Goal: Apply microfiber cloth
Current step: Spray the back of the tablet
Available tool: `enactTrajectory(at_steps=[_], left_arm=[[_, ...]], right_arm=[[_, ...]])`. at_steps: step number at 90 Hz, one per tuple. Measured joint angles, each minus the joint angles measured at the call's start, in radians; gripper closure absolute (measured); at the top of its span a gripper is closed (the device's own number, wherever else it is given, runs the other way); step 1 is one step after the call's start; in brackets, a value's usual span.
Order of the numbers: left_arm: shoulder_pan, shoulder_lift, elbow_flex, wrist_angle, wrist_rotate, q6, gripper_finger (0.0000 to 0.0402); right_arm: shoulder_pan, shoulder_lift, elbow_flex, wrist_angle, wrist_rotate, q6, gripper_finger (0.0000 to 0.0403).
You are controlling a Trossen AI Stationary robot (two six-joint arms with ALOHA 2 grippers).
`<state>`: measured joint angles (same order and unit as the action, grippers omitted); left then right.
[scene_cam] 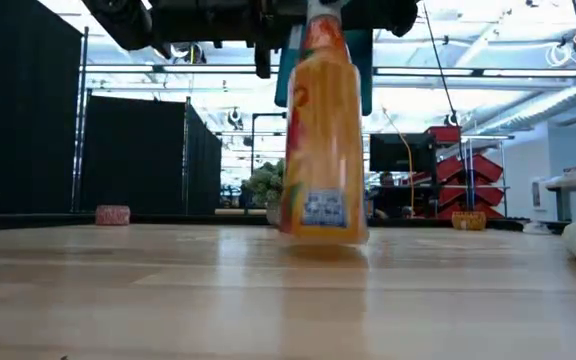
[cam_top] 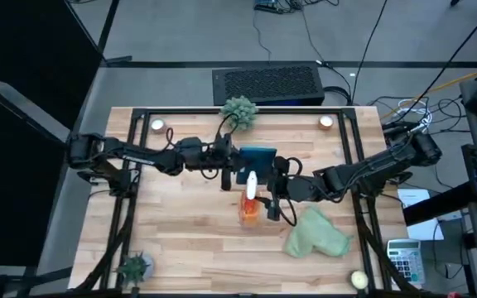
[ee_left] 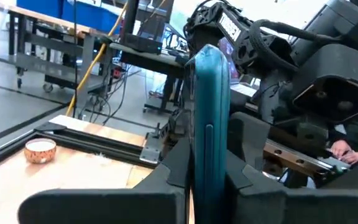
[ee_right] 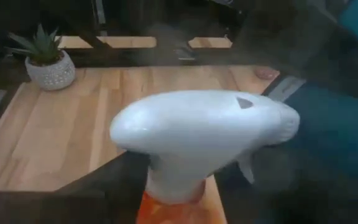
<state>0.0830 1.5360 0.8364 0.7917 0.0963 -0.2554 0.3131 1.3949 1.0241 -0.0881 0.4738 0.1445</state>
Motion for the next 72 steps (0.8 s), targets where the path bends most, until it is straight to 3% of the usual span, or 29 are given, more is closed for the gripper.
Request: enactTrajectory(at_steps=[20, 37, 45, 55, 72], left_arm=[[0.0, 0.0, 0.0, -0.004, 0.001, 0.0, 0.0389], [0.0, 0.0, 0.001, -0.023, 0.002, 0.001, 0.0389], [0.003, -0.022, 0.001, -0.081, 0.004, 0.002, 0.0389], [0.002, -0.1, 0.002, -0.228, -0.024, 0.036, 0.0389], [-0.038, -0.361, 0.001, -0.729, -0.311, 0.087, 0.0389]], right_arm=[[0.0, -0.001, 0.0, 0.003, 0.005, -0.007, 0.0234], [0.0, -0.001, 0.001, -0.015, 0.003, -0.004, 0.0248], [0.0, -0.016, 0.001, -0.098, 0.001, 0.011, 0.0233], [0.0, -0.05, 0.011, -0.255, -0.008, 0.138, 0.0197], [0.023, -0.074, 0.011, -0.537, -0.057, 0.363, 0.0133]])
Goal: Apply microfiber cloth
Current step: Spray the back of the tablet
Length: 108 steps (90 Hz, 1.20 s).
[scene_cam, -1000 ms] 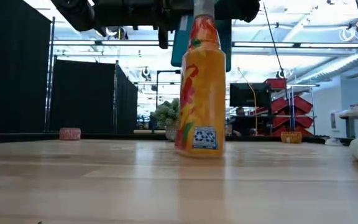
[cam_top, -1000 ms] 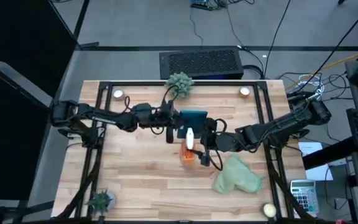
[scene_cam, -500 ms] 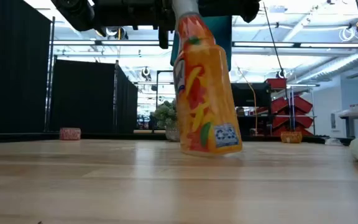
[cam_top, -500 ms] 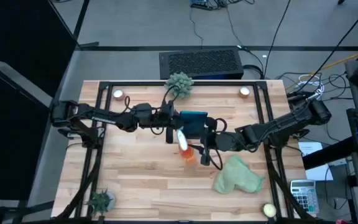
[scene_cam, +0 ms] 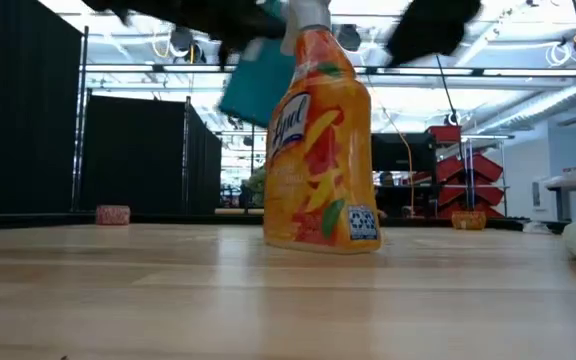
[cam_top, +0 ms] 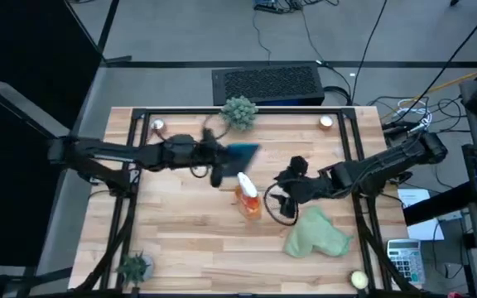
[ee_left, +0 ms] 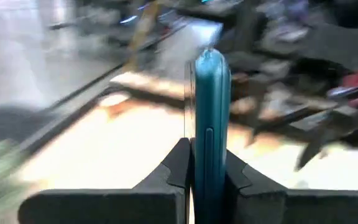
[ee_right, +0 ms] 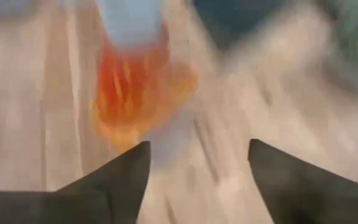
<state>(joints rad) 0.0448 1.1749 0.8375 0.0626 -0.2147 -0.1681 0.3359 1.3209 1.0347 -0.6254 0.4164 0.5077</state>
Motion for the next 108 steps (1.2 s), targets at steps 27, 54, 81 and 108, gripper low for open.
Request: enactTrajectory(at_steps=[27, 54, 81, 108], left_arm=[[-0.268, -0.161, -0.113, -0.38, -0.158, -0.37, 0.0389], [-0.375, 0.057, -0.172, 0.019, -0.183, -0.355, 0.0389], [-0.343, 0.183, -0.173, 0.118, -0.188, -0.32, 0.0389], [-0.365, 0.13, -0.173, 0.066, -0.149, -0.319, 0.0389]], right_arm=[[-0.026, 0.085, -0.151, 0.227, 0.035, 0.053, 0.0127], [-0.048, 0.167, -0.156, 0.374, 0.029, 0.05, 0.0135], [-0.015, 0.211, -0.156, 0.455, -0.005, 0.081, 0.0136], [-0.003, 0.122, -0.156, 0.326, -0.096, 0.113, 0.0136]])
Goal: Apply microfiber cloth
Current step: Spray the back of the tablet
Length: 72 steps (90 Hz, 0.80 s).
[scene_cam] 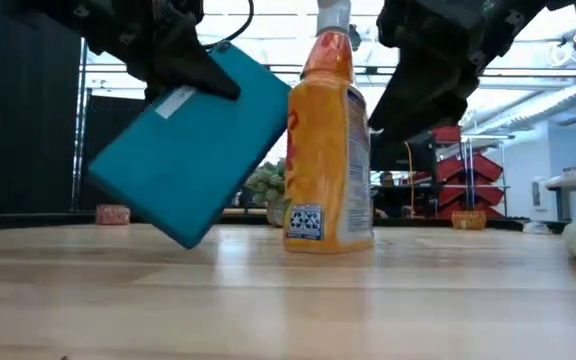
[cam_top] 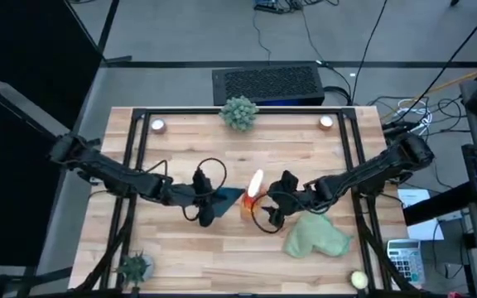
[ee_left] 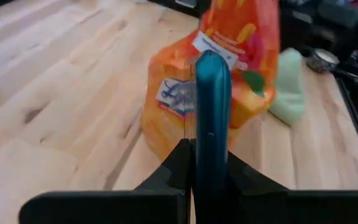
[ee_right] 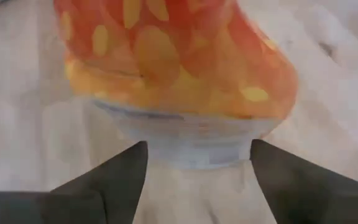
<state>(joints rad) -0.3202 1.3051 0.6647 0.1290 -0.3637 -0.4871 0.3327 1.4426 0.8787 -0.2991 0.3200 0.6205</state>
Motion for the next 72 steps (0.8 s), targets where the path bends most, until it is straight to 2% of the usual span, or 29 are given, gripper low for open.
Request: enactTrajectory(at_steps=[13, 38, 47, 64, 72], left_arm=[[-0.018, -0.082, 0.0, -0.068, 0.0, -0.001, 0.0389], [-0.014, -0.185, 0.0, -0.059, -0.014, 0.026, 0.0389], [-0.014, -0.19, 0.0, -0.067, -0.015, 0.025, 0.0389], [-0.014, -0.191, 0.0, -0.065, -0.015, 0.025, 0.0389], [-0.014, -0.191, 0.0, -0.065, -0.016, 0.025, 0.0389]], right_arm=[[0.009, -0.084, 0.001, -0.083, -0.097, 0.107, 0.0135], [-0.026, -0.098, 0.001, -0.027, -0.051, 0.038, 0.0127], [-0.026, -0.098, 0.001, -0.011, -0.031, -0.005, 0.0102], [-0.013, -0.098, 0.001, -0.004, -0.031, -0.109, 0.002], [0.001, -0.098, 0.001, -0.001, -0.035, -0.147, 0.001]])
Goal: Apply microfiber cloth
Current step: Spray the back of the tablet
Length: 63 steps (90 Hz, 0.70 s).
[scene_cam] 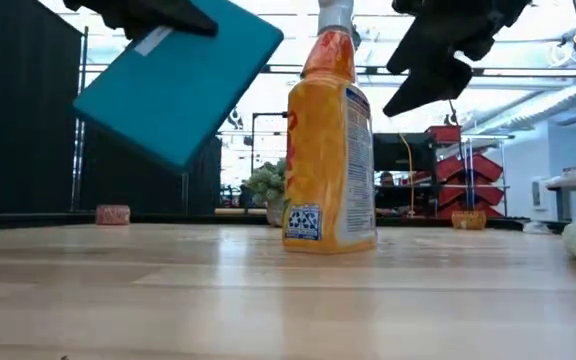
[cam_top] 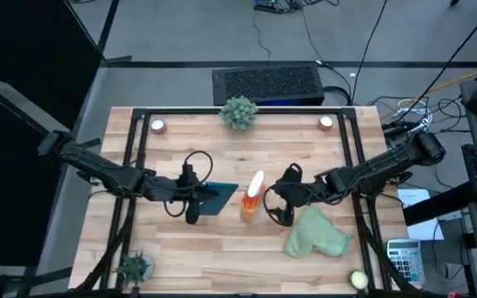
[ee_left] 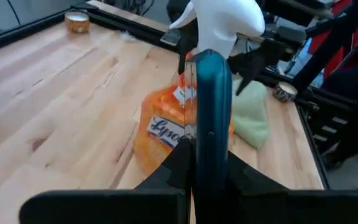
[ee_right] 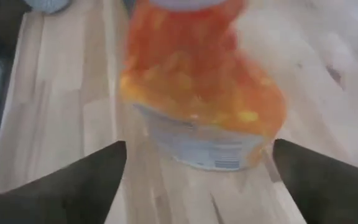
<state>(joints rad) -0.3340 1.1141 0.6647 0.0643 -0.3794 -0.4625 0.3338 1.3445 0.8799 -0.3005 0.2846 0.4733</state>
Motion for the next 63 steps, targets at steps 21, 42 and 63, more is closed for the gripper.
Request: enactTrajectory(at_steps=[21, 42, 63], left_arm=[[0.001, 0.0, 0.0, 0.0, 0.0, 0.0, 0.0389], [0.001, 0.0, 0.0, 0.002, 0.001, -0.003, 0.0389], [0.001, 0.0, 0.0, 0.005, 0.005, -0.004, 0.0389]], right_arm=[[0.027, -0.003, 0.008, 0.061, -0.055, 0.002, 0.0018], [0.107, -0.025, 0.03, 0.111, 0.121, -0.045, 0.0018], [0.29, -0.017, 0.03, 0.157, 0.759, -0.159, 0.0019]])
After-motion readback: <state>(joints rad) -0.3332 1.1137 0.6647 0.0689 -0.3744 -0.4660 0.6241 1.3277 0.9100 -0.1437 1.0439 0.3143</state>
